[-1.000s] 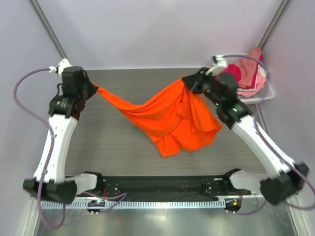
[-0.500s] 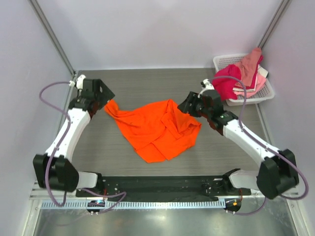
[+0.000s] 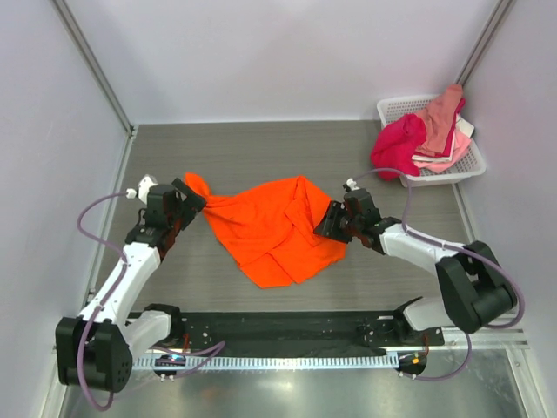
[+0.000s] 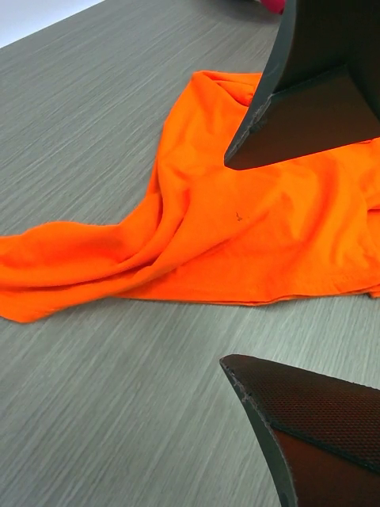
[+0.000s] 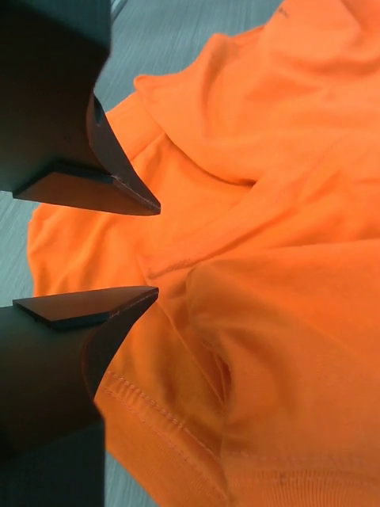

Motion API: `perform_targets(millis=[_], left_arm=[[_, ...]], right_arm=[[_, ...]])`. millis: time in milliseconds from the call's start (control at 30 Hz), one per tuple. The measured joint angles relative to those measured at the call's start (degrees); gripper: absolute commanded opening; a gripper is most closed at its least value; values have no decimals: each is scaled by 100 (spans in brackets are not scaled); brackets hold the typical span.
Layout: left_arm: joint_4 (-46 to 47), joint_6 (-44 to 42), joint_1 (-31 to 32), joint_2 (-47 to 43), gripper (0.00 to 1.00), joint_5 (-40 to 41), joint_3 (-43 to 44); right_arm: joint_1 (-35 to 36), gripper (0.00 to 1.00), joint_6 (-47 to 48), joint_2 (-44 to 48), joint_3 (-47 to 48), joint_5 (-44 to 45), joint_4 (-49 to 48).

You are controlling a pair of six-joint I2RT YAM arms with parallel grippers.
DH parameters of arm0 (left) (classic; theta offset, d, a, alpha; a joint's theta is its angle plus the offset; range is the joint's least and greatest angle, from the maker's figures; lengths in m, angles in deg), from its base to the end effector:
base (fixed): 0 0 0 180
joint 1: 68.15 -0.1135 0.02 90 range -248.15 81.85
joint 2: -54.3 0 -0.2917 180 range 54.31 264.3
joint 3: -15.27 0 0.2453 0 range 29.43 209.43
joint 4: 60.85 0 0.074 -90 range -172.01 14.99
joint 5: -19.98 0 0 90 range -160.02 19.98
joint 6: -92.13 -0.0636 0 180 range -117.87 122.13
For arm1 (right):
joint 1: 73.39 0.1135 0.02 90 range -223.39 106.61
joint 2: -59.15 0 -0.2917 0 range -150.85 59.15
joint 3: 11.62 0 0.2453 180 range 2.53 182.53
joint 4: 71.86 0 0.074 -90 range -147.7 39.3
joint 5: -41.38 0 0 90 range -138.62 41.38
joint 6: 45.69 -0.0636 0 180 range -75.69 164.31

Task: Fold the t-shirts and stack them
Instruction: Flatten the tshirt out

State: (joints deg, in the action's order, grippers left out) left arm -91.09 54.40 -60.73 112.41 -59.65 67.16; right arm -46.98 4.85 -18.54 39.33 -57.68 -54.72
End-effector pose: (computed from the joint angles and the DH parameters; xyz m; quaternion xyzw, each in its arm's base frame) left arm 0.2192 -0.0170 0.2534 -0.3768 0.8064 -0.1532 0.4292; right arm 0.2423 0.1315 0.1933 0.0735 0.9148 0.2733 0.2882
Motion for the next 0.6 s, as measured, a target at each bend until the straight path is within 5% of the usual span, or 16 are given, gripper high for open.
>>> perform_targets(millis=[200, 400, 600], left_arm=[[11, -46, 0, 341, 100, -15, 223], [817, -181, 0, 219, 100, -153, -638], [741, -367, 48, 702, 100, -479, -402]], right_arm=[[44, 45, -162, -708, -4, -162, -437], [175, 44, -286, -1051, -2, -271, -809], [236, 24, -249, -1196, 76, -251, -828]])
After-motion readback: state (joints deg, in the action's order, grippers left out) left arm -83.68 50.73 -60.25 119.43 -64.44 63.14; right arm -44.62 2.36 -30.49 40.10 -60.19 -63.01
